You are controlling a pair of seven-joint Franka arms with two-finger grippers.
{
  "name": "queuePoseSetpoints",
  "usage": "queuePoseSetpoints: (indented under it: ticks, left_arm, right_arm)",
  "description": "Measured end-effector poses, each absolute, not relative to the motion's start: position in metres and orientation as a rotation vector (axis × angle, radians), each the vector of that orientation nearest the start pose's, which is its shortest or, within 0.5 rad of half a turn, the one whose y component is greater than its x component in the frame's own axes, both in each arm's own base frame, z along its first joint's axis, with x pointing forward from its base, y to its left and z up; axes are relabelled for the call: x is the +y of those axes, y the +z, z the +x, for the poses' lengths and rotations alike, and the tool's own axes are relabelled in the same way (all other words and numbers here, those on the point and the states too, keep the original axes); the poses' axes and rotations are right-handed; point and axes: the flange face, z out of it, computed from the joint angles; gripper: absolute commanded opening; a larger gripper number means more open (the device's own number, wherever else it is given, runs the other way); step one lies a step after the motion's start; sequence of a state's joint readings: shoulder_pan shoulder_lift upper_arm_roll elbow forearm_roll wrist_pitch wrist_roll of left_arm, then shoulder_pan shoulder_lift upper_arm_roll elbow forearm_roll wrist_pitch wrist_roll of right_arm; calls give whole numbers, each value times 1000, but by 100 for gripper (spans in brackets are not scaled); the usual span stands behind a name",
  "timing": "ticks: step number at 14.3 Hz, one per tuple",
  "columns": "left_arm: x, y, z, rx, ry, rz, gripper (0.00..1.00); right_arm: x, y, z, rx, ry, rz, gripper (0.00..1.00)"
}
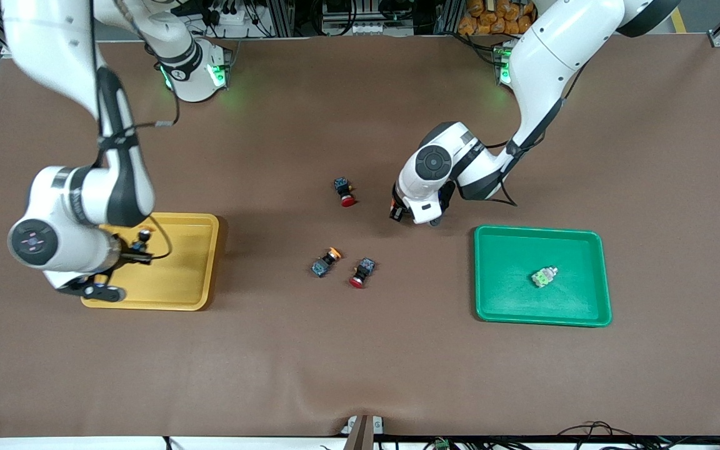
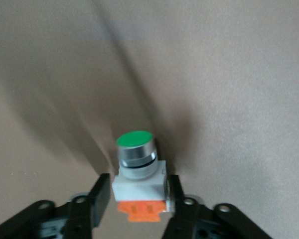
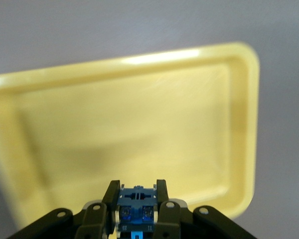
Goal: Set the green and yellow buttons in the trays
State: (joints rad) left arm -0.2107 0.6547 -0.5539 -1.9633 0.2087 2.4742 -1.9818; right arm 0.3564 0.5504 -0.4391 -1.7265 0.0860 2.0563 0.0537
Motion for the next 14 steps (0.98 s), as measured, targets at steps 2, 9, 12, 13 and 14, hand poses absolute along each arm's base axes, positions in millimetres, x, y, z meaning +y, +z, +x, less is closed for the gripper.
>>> queuePoseSetpoints:
  ticks: [2, 9, 12, 13, 14]
  left_arm:
    - [-419, 179, 444, -1674, 303, -2656, 0]
    - [-383, 220, 505, -1691, 58, -2694, 0]
    - [-357, 284, 558, -1650, -80, -2699, 0]
    - [-342, 298, 574, -1623, -109, -2713, 0]
    - [-321, 306, 590, -1587, -127, -2731, 0]
  right_arm:
    - [-53, 237, 649, 170, 256, -3260, 0]
    - [-64, 183, 644, 151, 296, -3164, 100]
    - [-61, 193, 648, 146, 297, -3156, 100]
    - [-58, 203, 651, 140, 318, -3143, 100]
    - [-53, 217, 654, 130, 349, -3125, 100]
